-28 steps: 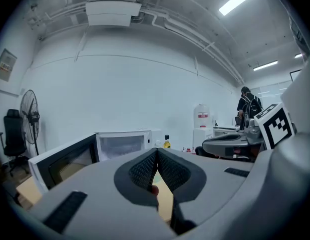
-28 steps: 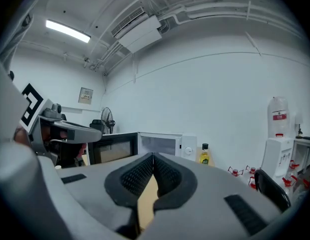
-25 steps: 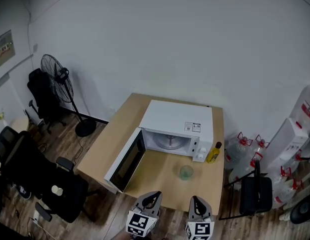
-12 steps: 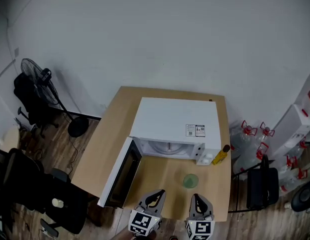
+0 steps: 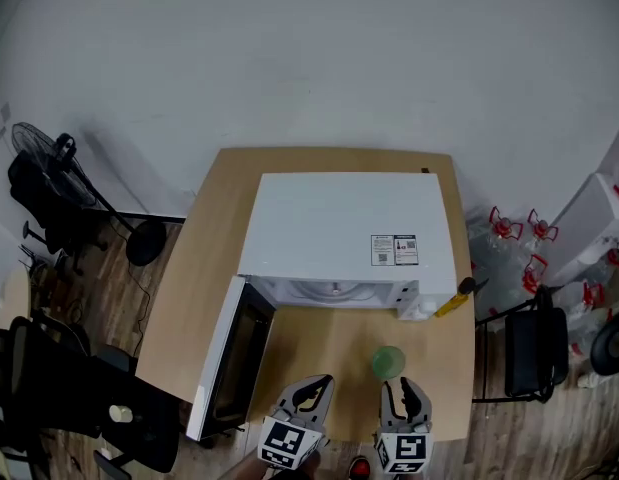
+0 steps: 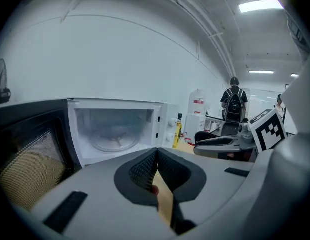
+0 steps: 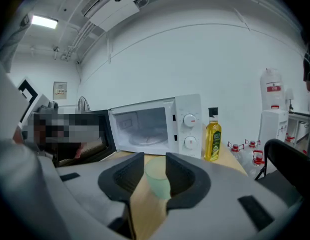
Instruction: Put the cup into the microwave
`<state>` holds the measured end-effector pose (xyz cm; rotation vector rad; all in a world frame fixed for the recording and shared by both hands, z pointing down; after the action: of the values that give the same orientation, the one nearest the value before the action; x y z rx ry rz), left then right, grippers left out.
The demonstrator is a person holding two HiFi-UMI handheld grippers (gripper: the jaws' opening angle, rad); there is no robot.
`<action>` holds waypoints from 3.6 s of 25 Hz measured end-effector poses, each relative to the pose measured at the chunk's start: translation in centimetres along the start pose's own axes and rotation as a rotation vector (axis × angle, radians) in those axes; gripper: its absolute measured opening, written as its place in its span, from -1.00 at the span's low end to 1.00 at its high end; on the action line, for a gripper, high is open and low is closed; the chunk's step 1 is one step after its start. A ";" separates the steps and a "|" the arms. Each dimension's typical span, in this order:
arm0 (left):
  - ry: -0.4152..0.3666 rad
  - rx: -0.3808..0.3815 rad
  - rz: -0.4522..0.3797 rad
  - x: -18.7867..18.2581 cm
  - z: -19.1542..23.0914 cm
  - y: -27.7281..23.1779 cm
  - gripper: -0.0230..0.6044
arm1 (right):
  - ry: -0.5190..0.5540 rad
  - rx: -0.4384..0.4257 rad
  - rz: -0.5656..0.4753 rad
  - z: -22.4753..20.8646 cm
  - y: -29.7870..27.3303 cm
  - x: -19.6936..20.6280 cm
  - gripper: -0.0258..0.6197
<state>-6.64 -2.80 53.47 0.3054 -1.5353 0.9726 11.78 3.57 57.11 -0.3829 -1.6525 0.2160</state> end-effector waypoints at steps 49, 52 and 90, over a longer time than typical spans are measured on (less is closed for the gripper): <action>0.034 -0.028 0.049 0.9 4.0 -3.1 -0.85 | 0.007 0.008 0.025 -0.2 -6.7 1.3 0.17; 0.038 -0.049 0.032 0.1 4.6 -2.6 -0.85 | 0.026 -0.017 0.015 0.4 -7.0 0.0 0.17; 0.093 -0.240 -0.074 -3.5 12.6 -1.9 -0.85 | 0.099 -0.225 -0.103 6.5 -18.5 -7.7 0.17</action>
<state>-13.19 -14.16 52.12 0.1434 -1.5264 0.7259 3.72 -15.85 55.82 -0.4691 -1.5985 -0.0659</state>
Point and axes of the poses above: the fingertips, and each gripper's own axes: y backward along the fingers, z to its left, x out of its underside, the point moved 8 cm from there along y, backward along the fingers, and after that the axes turned 2 degrees about -x, right-handed, at the moved point
